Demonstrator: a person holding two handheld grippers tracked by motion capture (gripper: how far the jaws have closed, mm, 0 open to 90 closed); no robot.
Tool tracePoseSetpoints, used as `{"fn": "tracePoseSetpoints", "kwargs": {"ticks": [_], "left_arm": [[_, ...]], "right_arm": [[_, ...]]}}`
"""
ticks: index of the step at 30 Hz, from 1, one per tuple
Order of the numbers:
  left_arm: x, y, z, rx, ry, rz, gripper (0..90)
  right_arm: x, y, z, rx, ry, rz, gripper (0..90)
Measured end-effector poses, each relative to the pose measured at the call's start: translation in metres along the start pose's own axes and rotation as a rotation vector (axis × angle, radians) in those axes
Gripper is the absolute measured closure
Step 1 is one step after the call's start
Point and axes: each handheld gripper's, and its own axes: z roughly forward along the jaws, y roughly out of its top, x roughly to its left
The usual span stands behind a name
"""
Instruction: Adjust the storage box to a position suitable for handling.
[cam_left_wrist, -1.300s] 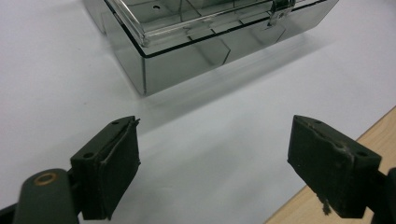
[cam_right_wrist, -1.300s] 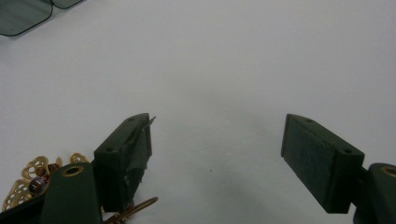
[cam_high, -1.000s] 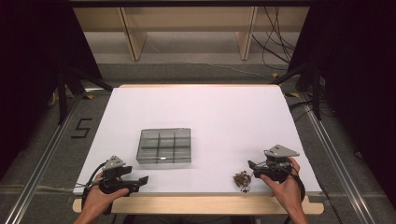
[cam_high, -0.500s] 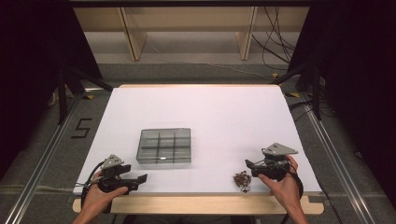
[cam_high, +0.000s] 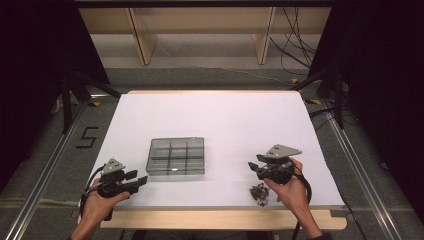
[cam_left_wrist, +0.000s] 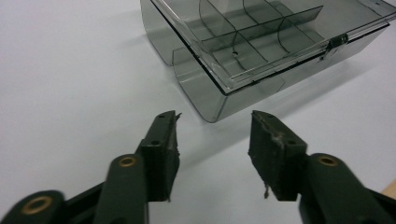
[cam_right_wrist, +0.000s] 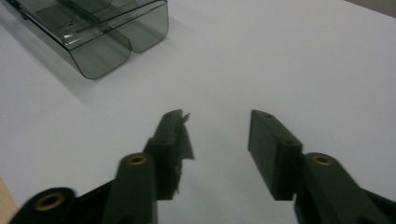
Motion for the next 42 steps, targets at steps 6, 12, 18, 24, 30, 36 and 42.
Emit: {"fn": "tracePoseSetpoints", "kwargs": {"ticks": [6, 12, 18, 24, 30, 36, 42], "left_arm": [[0.006, 0.006, 0.0, -0.025, 0.058, 0.055, 80.0], [0.022, 0.019, 0.019, 0.005, 0.095, 0.065, 89.0], [0.026, 0.027, 0.039, 0.015, 0.065, 0.038, 89.1], [0.03, 0.03, 0.047, 0.006, 0.035, 0.022, 89.1], [0.029, 0.032, 0.053, -0.006, 0.013, 0.019, 89.2], [0.03, 0.032, 0.053, 0.019, 0.014, 0.029, 89.2], [0.028, 0.03, 0.055, 0.006, 0.006, 0.036, 89.2]], "right_arm": [[0.009, 0.02, 0.02, 0.013, 0.059, -0.014, 77.2], [0.017, 0.034, 0.042, 0.043, 0.113, -0.033, 87.4], [0.026, 0.045, 0.059, 0.085, 0.121, -0.022, 88.0], [0.035, 0.049, 0.074, 0.103, 0.109, -0.038, 87.9], [0.046, 0.052, 0.083, 0.109, 0.125, -0.053, 88.9], [0.055, 0.055, 0.095, 0.14, 0.147, -0.101, 89.8], [0.063, 0.053, 0.106, 0.149, 0.153, -0.11, 89.9]]}}
